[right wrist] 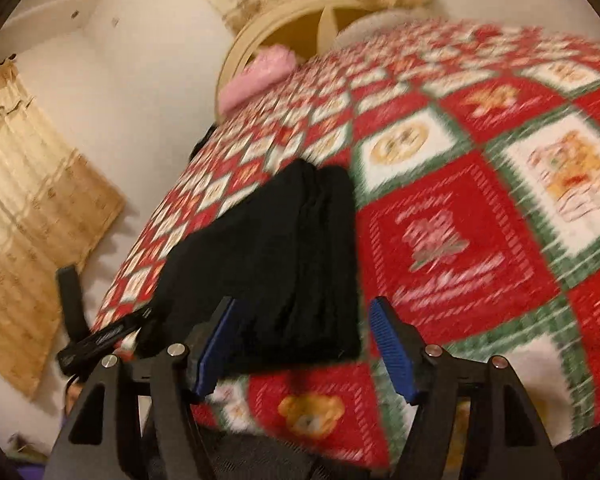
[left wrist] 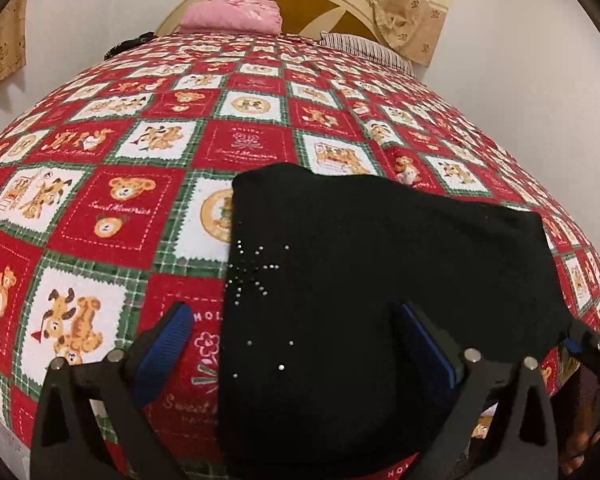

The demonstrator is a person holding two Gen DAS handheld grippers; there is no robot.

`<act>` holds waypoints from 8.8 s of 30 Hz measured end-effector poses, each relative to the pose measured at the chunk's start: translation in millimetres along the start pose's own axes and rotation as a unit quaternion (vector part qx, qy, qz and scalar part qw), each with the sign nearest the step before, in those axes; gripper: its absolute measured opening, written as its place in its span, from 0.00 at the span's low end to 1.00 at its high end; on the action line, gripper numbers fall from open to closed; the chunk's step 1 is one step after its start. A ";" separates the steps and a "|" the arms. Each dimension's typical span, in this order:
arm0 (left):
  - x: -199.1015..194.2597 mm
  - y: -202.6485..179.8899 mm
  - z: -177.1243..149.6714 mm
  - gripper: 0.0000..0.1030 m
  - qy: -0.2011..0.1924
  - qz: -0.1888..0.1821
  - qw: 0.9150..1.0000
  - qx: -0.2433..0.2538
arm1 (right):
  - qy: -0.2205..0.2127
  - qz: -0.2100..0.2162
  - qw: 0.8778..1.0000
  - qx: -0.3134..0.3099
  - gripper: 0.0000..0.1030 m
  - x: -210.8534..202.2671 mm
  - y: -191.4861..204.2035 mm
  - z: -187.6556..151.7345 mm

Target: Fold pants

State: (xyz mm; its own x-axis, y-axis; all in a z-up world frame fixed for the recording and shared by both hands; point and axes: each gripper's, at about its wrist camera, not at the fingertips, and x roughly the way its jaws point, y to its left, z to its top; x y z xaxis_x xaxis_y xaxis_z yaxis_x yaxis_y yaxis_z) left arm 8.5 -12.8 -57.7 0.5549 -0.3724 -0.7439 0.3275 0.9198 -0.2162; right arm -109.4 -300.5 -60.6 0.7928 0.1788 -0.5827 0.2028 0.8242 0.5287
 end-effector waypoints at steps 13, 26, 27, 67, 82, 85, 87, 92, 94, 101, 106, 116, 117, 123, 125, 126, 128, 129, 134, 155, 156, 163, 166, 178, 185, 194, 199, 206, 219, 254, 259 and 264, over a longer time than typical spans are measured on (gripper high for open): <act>2.5 0.1 0.6 1.00 0.000 0.001 1.000 0.001 | -0.056 0.023 0.997 -0.037 0.68 18.1 9.3 11.6; 3.3 -3.4 1.3 1.00 0.004 0.007 1.000 0.004 | -0.064 -0.069 0.983 -0.160 0.43 34.3 32.1 -3.6; 2.7 -3.0 1.4 1.00 0.006 0.007 1.000 0.004 | -0.066 -0.070 0.982 -0.160 0.43 33.7 31.0 -4.6; -19.5 31.6 -7.5 0.56 0.016 -0.138 0.980 -0.144 | -0.067 -0.062 0.984 -0.154 0.43 36.3 31.2 -5.7; -14.9 37.4 -9.7 0.45 0.012 -0.167 0.967 -0.193 | -0.069 -0.062 0.984 -0.155 0.43 36.9 31.3 -5.6; -9.1 43.4 -10.3 0.21 0.025 -0.148 0.969 -0.194 | -0.070 -0.063 0.983 -0.155 0.43 36.6 31.3 -5.7; -11.7 42.3 -9.1 0.19 0.023 -0.140 0.972 -0.189 | -0.072 -0.064 0.983 -0.156 0.43 36.6 32.1 -5.9; -22.9 7.8 -1.5 0.14 -0.012 -0.024 0.997 -0.070 | -0.079 -0.091 0.977 -0.174 0.43 36.9 42.6 -10.4; -24.6 -6.1 -0.4 0.14 -0.028 0.026 0.999 -0.019 | -0.084 -0.112 0.971 -0.195 0.41 37.6 52.3 -13.7; -27.2 -12.5 3.0 0.13 -0.046 0.072 0.996 0.033 | -0.096 -0.152 0.954 -0.240 0.33 38.1 73.1 -22.8; -30.8 -19.6 5.1 0.12 -0.053 0.075 0.995 0.044 | -0.099 -0.149 0.957 -0.230 0.31 34.0 77.2 -19.5; -38.2 -19.7 6.8 0.12 -0.056 0.064 0.995 0.043 | -0.116 -0.151 0.950 -0.247 0.30 22.9 100.8 -18.9; -39.5 -18.8 7.5 0.12 -0.057 0.062 0.996 0.043 | -0.118 -0.150 0.950 -0.248 0.30 21.4 103.7 -18.7; -45.6 -12.1 11.8 0.12 -0.067 0.067 0.995 0.040 | -0.124 -0.143 0.947 -0.260 0.30 19.1 119.3 -19.7; -47.1 -8.7 13.0 0.12 -0.068 0.066 0.995 0.036 | -0.124 -0.142 0.946 -0.263 0.30 20.1 123.7 -20.8; -48.0 -6.7 13.7 0.12 -0.069 0.065 0.995 0.034 | -0.124 -0.141 0.946 -0.264 0.30 20.5 125.8 -21.2; -49.2 -3.8 14.6 0.12 -0.071 0.065 0.995 0.031 | -0.124 -0.139 0.946 -0.264 0.30 20.6 128.4 -20.9; -50.1 -2.1 15.4 0.12 -0.072 0.066 0.995 0.030 | -0.124 -0.138 0.947 -0.264 0.30 20.5 128.9 -20.7; -53.9 7.2 18.7 0.12 -0.077 0.072 0.994 0.024 | -0.128 -0.132 0.947 -0.262 0.30 22.5 137.0 -17.0; -71.9 76.1 46.5 0.12 -0.117 0.128 0.985 -0.019 | -0.127 -0.078 0.938 -0.314 0.30 68.2 207.4 6.9; -72.5 81.5 48.5 0.12 -0.118 0.132 0.984 -0.023 | -0.126 -0.075 0.937 -0.318 0.30 71.6 211.7 8.8; -78.0 113.8 58.3 0.12 -0.130 0.159 0.978 -0.044 | -0.122 -0.052 0.927 -0.352 0.30 98.2 247.4 19.8; -79.9 129.0 62.8 0.12 -0.133 0.169 0.975 -0.054 | -0.120 -0.042 0.924 -0.361 0.30 108.7 260.4 22.5; -96.6 186.4 97.1 0.12 -0.175 0.236 0.953 -0.076 | -0.113 0.002 0.911 -0.398 0.30 167.6 310.9 47.1; -53.9 218.7 109.4 0.12 -0.133 0.265 0.951 -0.085 | -0.094 -0.009 0.895 -0.437 0.30 225.4 327.7 50.2; -7.1 226.3 85.4 0.14 -0.059 0.270 0.957 -0.084 | 0.034 -0.039 0.921 -0.386 0.30 302.4 282.8 57.2; -2.3 227.1 83.6 0.15 -0.054 0.281 0.955 -0.077 | 0.050 -0.040 0.922 -0.382 0.32 307.6 280.0 56.9; 0.4 227.4 84.8 0.36 -0.040 0.306 0.948 -0.077 | 0.057 -0.056 0.915 -0.394 0.36 312.5 281.7 56.5; -30.7 281.8 52.6 1.00 -0.008 0.262 0.943 -0.205 | 0.057 -0.029 0.948 -0.311 0.62 271.3 246.0 72.2; -27.2 201.8 50.8 1.00 -0.017 0.308 0.947 -0.092 | 0.083 -0.062 0.927 -0.359 0.52 265.3 285.9 14.2; -34.8 189.4 33.9 1.00 -0.012 0.300 0.950 -0.087 | 0.100 -0.048 0.950 -0.291 0.52 241.9 278.1 -3.6; -53.3 172.8 14.0 1.00 -0.032 0.289 0.953 -0.079 | 0.097 -0.041 0.961 -0.256 0.52 212.2 267.8 -22.2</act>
State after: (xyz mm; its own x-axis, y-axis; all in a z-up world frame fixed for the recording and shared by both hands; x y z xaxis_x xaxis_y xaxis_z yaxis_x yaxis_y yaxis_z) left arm 46.3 164.2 -46.6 0.6546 0.2012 -0.7287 -0.1635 0.9788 0.1234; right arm 100.4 -29.8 -56.4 0.6545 0.1568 -0.7397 -0.0873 0.9874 0.1320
